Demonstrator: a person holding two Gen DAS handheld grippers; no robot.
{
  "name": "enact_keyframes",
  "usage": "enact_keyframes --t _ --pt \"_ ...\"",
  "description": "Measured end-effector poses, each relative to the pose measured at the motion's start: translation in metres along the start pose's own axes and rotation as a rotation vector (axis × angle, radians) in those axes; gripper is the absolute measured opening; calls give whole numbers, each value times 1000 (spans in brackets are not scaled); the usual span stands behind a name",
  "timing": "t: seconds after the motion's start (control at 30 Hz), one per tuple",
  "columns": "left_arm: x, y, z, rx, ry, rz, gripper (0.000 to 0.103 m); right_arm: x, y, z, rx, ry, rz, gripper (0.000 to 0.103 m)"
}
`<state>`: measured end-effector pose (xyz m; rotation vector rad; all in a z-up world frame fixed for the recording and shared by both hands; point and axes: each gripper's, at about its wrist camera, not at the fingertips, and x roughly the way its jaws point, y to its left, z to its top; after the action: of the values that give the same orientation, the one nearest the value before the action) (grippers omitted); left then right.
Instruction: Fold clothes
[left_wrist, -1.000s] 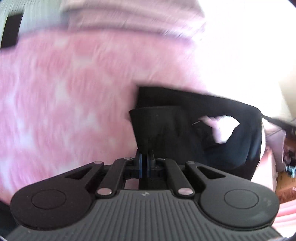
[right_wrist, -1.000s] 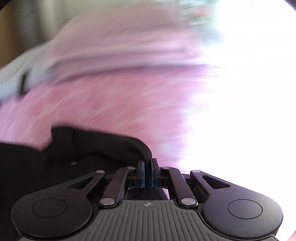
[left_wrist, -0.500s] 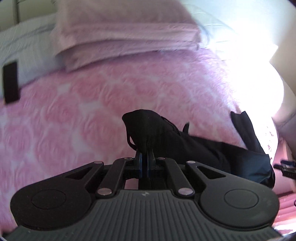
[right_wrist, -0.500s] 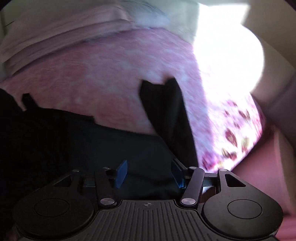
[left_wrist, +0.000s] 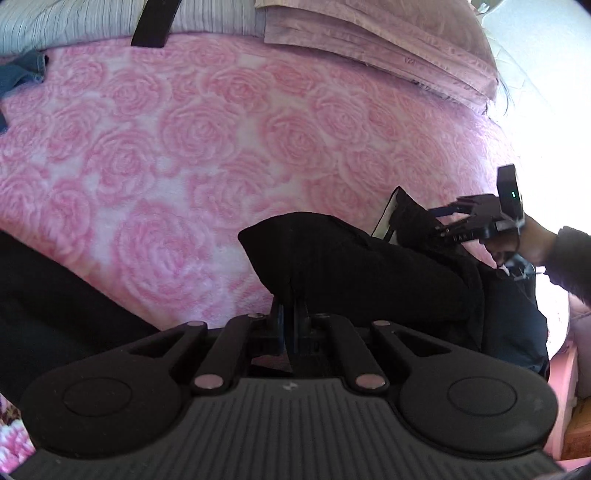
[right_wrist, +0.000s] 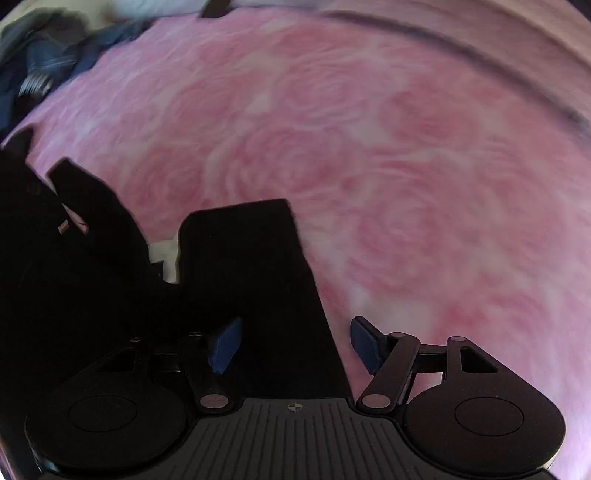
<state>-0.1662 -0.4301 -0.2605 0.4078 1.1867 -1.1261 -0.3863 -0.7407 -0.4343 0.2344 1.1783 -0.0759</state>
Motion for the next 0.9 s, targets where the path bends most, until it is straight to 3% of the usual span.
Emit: enact_keyframes --t 0.03,0.07,0.1,0.23,0.37,0.43,0.53,0.6,0.67,0.7,0.73,0.8,0.83,0.87,0.9 --pt "-3 -5 8 28 -15 -1 1 0 -7 3 36 5 22 53" --pt "-8 -13 23 68 -37 -4 1 0 -14 7 71 10 43 13" --pt "-13 -21 37 109 -59 -7 1 -6 -17 7 102 2 55 7" --pt "-33 -53 93 270 -146 -20 0 -85 -14 -23 234 -169 5 5" --pt "-49 -114 183 431 -273 -81 0 -220 -28 -79 490 -436 -179 5" --pt "-42 -155 221 510 -319 -118 0 -278 -40 -113 600 -528 -297 3" --pt "-22 -204 245 573 -338 -169 0 -323 -62 -166 741 -576 -483 2" --pt "-2 -217 235 588 -294 -188 6 -328 -84 -198 837 -565 -582 2" --pt "20 -222 216 602 -236 -197 14 -313 -99 -218 888 -495 -624 2" --pt "32 -217 200 604 -192 -187 24 -303 -105 -227 911 -455 -644 2" --pt "46 -207 182 593 -138 -164 27 -293 -109 -232 920 -412 -661 2" --pt "67 -176 144 554 -31 -100 27 -273 -106 -231 888 -332 -679 15" --pt "75 -159 126 532 16 -65 28 -267 -97 -227 858 -332 -673 48" --pt "80 -140 109 517 55 -26 29 -261 -88 -223 828 -332 -667 73" --pt "83 -120 91 507 91 15 31 -255 -77 -217 788 -332 -655 75"
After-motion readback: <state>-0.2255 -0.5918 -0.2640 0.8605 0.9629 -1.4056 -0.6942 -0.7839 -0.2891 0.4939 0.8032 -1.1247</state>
